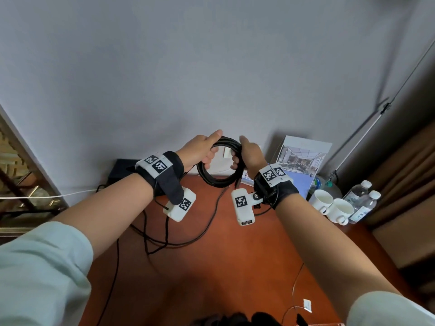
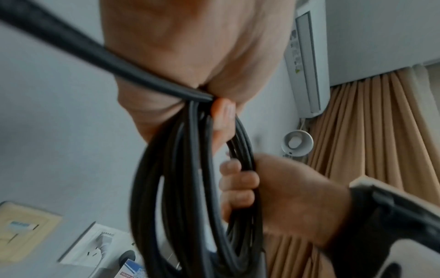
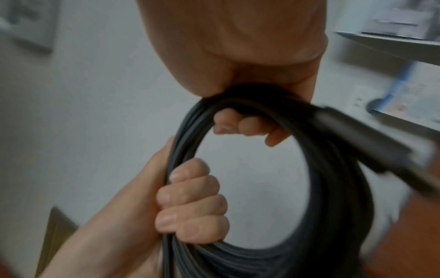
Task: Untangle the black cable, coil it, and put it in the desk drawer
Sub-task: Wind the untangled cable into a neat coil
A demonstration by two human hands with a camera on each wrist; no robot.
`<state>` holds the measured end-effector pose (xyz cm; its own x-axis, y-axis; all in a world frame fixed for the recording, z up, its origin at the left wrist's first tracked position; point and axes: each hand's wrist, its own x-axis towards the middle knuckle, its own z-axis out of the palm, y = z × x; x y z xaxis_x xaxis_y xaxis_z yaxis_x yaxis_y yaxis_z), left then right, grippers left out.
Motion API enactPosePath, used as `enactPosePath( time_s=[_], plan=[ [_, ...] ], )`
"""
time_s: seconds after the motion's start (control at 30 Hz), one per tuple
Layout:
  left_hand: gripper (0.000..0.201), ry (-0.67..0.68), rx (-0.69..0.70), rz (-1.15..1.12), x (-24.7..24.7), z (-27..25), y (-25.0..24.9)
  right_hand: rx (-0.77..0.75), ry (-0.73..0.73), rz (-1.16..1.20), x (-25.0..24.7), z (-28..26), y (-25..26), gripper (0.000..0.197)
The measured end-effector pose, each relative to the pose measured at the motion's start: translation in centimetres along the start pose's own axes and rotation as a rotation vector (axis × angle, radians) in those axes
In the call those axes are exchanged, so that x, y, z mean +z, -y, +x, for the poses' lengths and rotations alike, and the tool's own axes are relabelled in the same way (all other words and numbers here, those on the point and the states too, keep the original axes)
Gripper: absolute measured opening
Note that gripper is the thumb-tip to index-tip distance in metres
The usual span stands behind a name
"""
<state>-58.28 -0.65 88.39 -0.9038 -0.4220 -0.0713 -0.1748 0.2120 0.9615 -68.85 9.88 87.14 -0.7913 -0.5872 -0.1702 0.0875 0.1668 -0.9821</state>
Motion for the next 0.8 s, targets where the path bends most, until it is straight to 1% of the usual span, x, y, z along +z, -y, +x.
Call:
enactPosePath(
  time_s=[0.07,0.13,0.2,0.23,0.3,0.37,0.43,0.5,0.53,0.57,0.63,0.7,0.73,0.8],
  plan=[
    [0.053,-0.018,0.008,0.092,0.4,-0.1,-0.2,-0.116,-0.023,-0.203,0.6,-0.4,0.9,0.062],
    [0.055,-0.030,0.022,0.158,0.8,0.0,-0.5,-0.193,-0.060,-0.357,1.0,-0.5,1.6,0.066],
    [0.054,-0.026,0.023,0.110,0.9,0.0,-0.6,-0.207,-0.110,-0.418,1.1,-0.3,1.7,0.064],
    [0.053,-0.014,0.022,0.057,1.0,0.0,-0.7,-0.197,-0.126,-0.408,1.0,-0.2,1.6,0.062],
    [0.050,0.046,0.010,-0.059,0.8,-0.2,-0.7,-0.149,-0.122,-0.323,0.7,0.3,1.2,0.055],
    [0.043,0.140,-0.031,-0.208,0.3,-0.3,-0.6,-0.071,-0.126,-0.160,0.2,0.7,0.6,0.046],
    [0.032,0.256,-0.068,-0.327,-0.4,-0.6,0.0,0.023,-0.150,0.114,-0.4,0.9,0.1,0.034],
    [0.022,0.339,-0.038,-0.327,-1.0,-0.6,0.7,0.074,-0.152,0.361,-0.7,1.0,-0.5,0.030],
    [0.021,0.359,-0.020,-0.345,-0.9,-0.7,0.9,0.089,-0.154,0.453,-0.7,1.0,-0.8,0.030],
    [0.024,0.361,-0.010,-0.387,-0.7,-0.7,1.0,0.111,-0.158,0.528,-0.6,0.9,-1.1,0.031],
    [0.037,0.310,-0.006,-0.438,0.0,-0.7,0.8,0.180,-0.185,0.642,-0.2,1.1,-1.4,0.031],
    [0.044,0.236,0.001,-0.377,0.6,-0.5,0.5,0.227,-0.192,0.675,0.0,1.4,-1.8,0.028],
    [0.046,0.201,0.009,-0.338,0.7,-0.4,0.4,0.241,-0.168,0.672,-0.1,1.5,-1.9,0.027],
    [0.048,0.146,0.009,-0.280,0.5,-0.2,0.2,0.271,-0.042,0.629,-0.4,1.3,-2.1,0.031]
  ],
)
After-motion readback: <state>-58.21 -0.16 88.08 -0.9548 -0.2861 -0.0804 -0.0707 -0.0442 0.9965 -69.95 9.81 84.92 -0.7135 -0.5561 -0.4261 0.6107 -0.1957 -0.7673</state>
